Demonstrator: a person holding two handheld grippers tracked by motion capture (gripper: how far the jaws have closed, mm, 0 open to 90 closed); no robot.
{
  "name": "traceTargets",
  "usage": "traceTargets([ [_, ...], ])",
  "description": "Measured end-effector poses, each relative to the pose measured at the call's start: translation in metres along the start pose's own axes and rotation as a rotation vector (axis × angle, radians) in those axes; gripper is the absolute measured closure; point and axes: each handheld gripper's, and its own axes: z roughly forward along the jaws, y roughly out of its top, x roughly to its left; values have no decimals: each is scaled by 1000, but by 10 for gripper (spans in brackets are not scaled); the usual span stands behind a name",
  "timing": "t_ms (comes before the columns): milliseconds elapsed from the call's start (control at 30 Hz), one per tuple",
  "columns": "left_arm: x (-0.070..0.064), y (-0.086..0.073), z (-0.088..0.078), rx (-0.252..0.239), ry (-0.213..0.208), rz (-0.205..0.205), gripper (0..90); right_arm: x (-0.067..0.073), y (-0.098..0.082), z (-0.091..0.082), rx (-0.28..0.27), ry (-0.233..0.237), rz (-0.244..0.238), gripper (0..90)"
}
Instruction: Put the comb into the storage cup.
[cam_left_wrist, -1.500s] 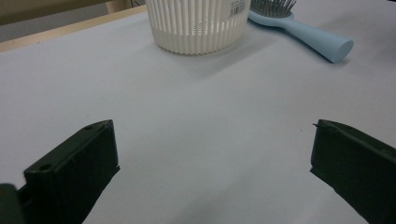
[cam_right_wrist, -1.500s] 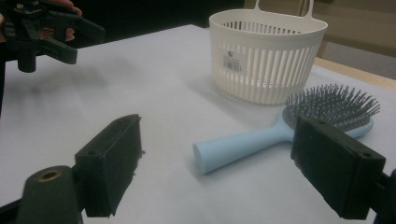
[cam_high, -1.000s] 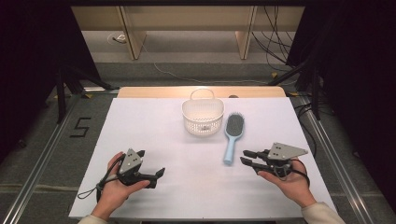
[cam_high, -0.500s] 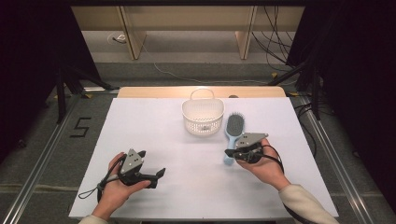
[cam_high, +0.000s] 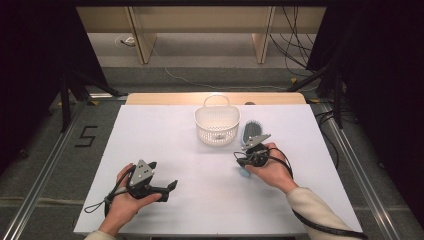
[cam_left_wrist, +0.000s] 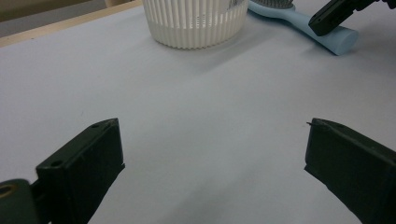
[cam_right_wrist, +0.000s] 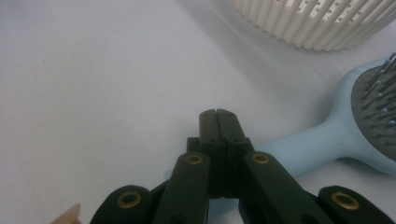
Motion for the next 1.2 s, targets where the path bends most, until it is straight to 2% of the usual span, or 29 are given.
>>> traceTargets([
  [200,0,0,0,-1,1,-2,37,1,1,-1,75,5,26,900],
  [333,-1,0,0,-2,0,-2,37,0,-1,-2,101,2,27,900],
  [367,-1,0,-1,-3,-1,-2,37,0,-3,-5,123,-6,45,900],
  [533,-1,0,-1,-3,-3,-2,38,-7,-15,-16,158,-16,81,900],
  [600,-1,0,-1,-4,-3,-1,38,-10,-21,-20,164,-20,104,900],
  [733,-1,0,-1,-2,-3,-2,39,-16,-29,-26,168,-29,118,900],
  [900,-1,0,-1,0,-2,-3,41,-30,-41,-36,166,-49,172,900],
  [1200,-1,0,0,2,-2,-3,43,-51,-56,-50,152,-91,232,900],
])
